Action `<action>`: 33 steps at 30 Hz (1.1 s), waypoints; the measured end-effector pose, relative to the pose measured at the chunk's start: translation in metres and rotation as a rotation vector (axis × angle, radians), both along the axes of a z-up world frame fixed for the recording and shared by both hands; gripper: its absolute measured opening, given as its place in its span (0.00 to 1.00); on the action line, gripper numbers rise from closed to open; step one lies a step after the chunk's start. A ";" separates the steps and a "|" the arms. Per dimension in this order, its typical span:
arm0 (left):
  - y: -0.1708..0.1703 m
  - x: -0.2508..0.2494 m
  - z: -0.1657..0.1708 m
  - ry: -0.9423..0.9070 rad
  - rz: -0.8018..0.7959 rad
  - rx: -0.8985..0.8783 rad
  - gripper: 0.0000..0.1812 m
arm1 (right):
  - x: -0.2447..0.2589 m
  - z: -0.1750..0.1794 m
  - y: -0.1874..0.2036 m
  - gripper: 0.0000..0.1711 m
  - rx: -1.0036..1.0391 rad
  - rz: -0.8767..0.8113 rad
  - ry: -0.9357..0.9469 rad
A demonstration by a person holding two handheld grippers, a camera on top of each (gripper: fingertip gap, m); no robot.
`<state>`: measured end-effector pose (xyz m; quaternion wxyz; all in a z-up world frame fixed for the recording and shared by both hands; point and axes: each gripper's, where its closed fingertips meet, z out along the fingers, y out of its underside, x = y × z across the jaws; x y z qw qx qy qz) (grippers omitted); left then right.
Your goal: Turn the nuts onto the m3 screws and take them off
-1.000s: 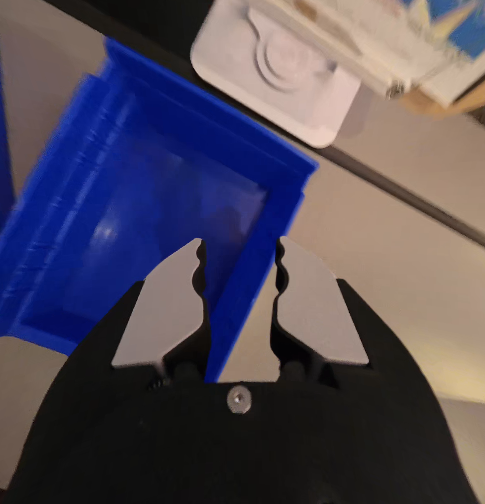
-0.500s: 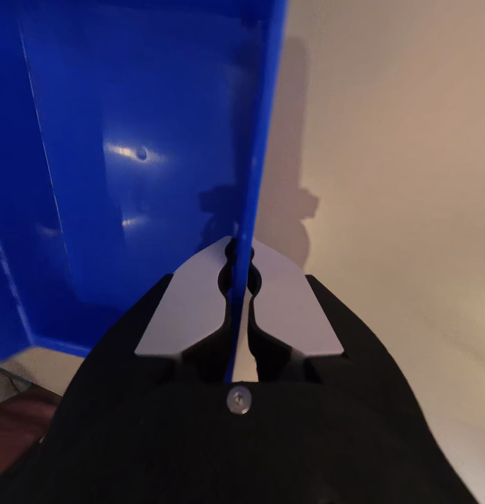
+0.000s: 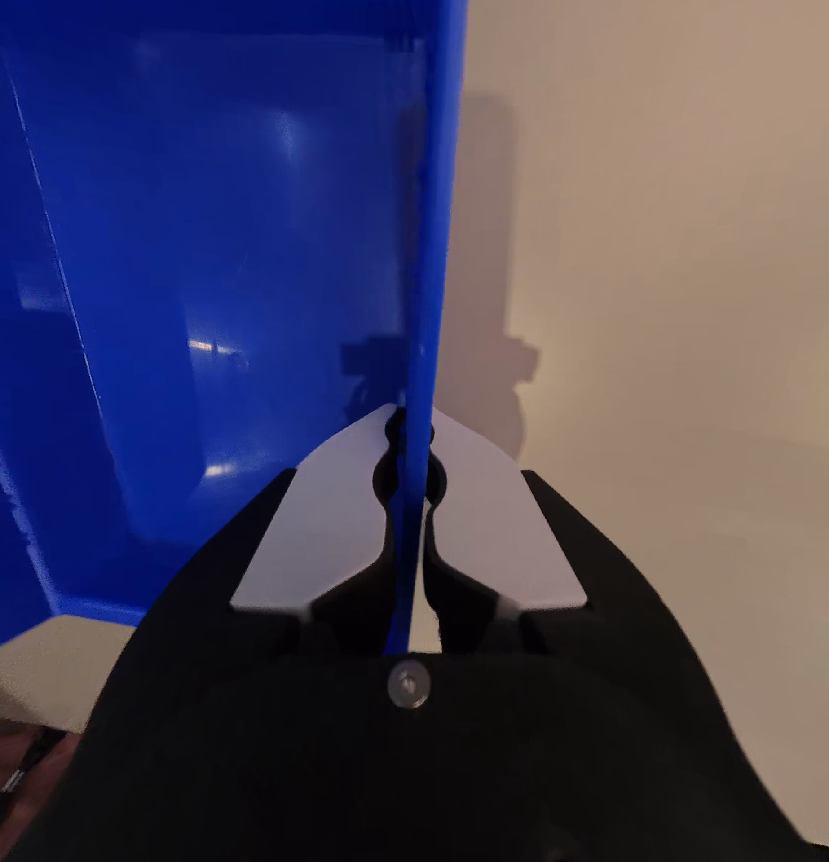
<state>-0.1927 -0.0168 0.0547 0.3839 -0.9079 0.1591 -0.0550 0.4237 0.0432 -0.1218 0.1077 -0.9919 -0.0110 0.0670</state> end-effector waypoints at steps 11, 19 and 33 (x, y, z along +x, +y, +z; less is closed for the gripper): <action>-0.008 -0.034 0.013 -0.059 0.100 0.047 0.19 | 0.049 -0.001 -0.008 0.05 0.002 0.013 -0.005; -0.021 -0.105 0.010 -0.189 0.288 0.052 0.20 | 0.052 -0.001 -0.013 0.05 -0.024 0.098 -0.021; -0.020 -0.172 -0.072 -0.203 0.548 -0.257 0.33 | 0.064 0.103 0.028 0.19 0.535 -0.004 -0.323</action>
